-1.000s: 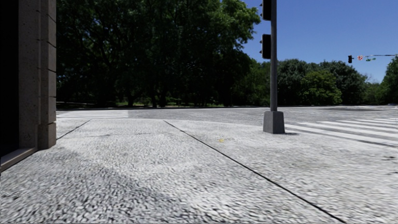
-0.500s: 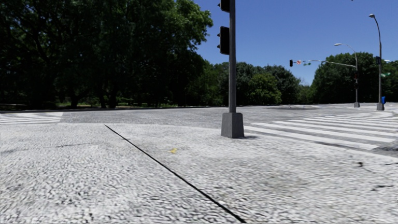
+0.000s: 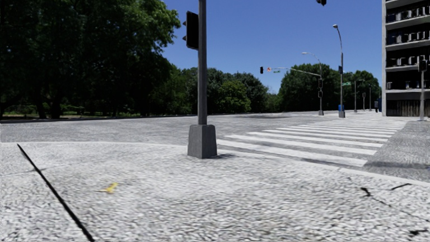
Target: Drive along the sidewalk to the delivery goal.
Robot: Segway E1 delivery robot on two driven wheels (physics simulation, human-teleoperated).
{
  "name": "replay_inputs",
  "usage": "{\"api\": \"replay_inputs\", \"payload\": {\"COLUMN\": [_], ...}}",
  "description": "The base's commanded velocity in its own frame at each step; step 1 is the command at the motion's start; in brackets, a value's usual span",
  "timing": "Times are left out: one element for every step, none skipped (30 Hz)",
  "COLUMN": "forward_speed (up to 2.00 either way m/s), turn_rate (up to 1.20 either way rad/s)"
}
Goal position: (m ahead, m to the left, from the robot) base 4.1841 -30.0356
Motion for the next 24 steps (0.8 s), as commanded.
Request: {"api": "replay_inputs", "payload": {"forward_speed": [1.63, 1.63, 1.63, 1.63, 1.63, 1.63, 1.63, 1.63, 1.63, 1.63, 1.63, 1.63, 1.63, 1.63, 1.63, 1.63, 1.64, 1.64, 1.65, 1.65, 1.65, 1.66, 1.66, 1.66], "turn_rate": [-0.58, -0.58, -0.58, -0.58, -0.58, -0.58, -0.58, -0.58, -0.58, -0.58, -0.58, -0.57, -0.57, -0.55, -0.53, -0.53, -0.53, -0.53, -0.53, -0.53, -0.53, -0.52, -0.52, -0.52]}}
